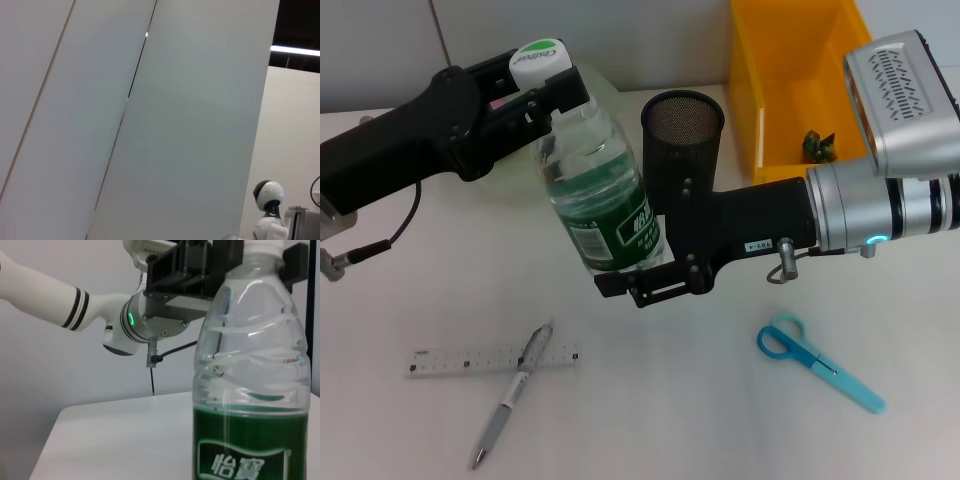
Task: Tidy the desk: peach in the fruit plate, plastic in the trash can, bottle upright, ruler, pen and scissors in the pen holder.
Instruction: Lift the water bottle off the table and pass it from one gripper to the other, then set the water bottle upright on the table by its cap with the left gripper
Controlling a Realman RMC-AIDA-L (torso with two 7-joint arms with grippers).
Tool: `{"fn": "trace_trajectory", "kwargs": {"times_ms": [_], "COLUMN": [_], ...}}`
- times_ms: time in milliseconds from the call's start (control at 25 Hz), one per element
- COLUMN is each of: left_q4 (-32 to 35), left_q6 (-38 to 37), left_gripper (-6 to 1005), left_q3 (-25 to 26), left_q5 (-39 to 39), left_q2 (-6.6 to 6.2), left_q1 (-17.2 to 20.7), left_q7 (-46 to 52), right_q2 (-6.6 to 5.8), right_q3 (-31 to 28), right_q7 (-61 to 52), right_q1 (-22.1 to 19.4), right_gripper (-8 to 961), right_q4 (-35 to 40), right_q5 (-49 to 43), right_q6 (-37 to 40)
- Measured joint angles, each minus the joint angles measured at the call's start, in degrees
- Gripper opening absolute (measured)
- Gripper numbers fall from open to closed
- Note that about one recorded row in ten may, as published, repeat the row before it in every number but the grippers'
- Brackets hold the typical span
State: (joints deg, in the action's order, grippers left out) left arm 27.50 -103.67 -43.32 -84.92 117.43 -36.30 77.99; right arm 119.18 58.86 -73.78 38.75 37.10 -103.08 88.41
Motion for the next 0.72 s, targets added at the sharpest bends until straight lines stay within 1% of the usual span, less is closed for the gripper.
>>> {"fn": "trace_trajectory", "kwargs": {"times_ms": [720], "left_q4": [1.5], "left_q6": [0.1], "left_gripper": [474], "left_q3": [0.7], "left_q5": [0.4], "left_q2": [-0.12], "left_q1": [0.0], "left_q7": [1.3], "right_q2": [-0.07], "right_q3": [0.4], "right_q7": [0.0], "right_q1": [-0.7], "right_gripper": [771], "right_q4": [-1.5], "right_q5": [-1.0], "right_q6": [-2.9]}}
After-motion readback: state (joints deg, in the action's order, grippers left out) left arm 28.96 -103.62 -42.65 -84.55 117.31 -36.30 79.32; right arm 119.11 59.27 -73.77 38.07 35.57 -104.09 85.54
